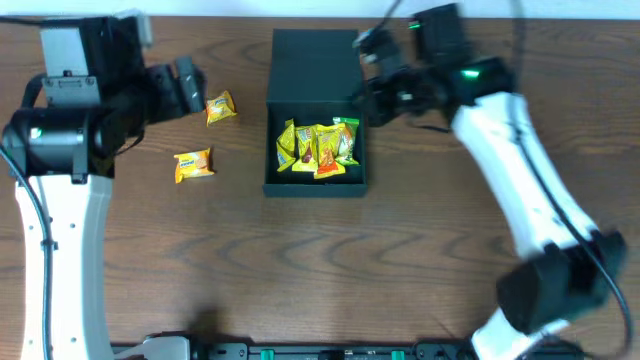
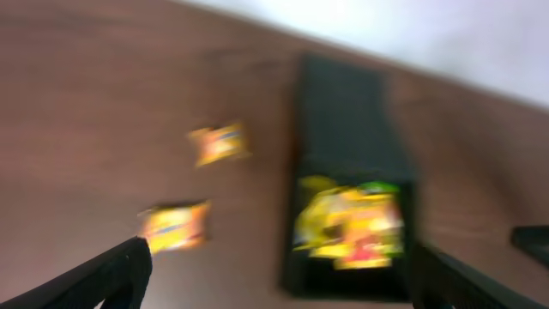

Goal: Pack container
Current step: 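Push the packets down inside the box with the right gripper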

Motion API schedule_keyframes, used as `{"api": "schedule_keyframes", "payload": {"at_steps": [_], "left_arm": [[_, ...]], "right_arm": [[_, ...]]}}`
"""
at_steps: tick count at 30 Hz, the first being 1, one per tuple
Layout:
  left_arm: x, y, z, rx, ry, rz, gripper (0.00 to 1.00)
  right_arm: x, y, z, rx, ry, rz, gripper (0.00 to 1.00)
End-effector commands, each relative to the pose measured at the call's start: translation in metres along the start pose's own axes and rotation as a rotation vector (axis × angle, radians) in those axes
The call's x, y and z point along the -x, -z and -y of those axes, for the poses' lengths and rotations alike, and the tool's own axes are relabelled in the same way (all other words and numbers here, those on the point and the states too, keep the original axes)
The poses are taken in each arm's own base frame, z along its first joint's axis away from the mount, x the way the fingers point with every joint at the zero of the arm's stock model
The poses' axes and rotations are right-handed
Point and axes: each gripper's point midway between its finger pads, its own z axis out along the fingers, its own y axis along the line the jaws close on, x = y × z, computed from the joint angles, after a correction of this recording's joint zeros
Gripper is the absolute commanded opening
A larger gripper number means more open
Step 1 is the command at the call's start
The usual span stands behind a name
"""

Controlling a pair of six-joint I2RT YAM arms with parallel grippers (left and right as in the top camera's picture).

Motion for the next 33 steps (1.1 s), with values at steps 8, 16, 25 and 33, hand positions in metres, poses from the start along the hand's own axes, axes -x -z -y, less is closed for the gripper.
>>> {"api": "schedule_keyframes", "payload": {"at_steps": [8,16,25,33], "left_arm": [[-0.022,-0.002,-0.085,0.254,0.054,-0.098,0.96],[-0.023,-0.002,-0.087,0.256,0.043,-0.101,0.95],[-0.022,-0.002,-0.087,0.256,0.043,-0.098,0.95],[-0.022,-0.002,-0.087,0.256,0.043,-0.097,0.95]], "right_arm": [[-0.055,-0.116,-0.033,0.042,-0.055,-0.242,0.01],[-0.068,-0.143,-0.012,-0.103,-0.095,-0.273,0.01],[-0.065,-0.170,0.004,-0.141,-0.148,-0.233,0.01],[-0.065,-0.178,0.015,-0.185,-0.163,-0.217,0.01]]}}
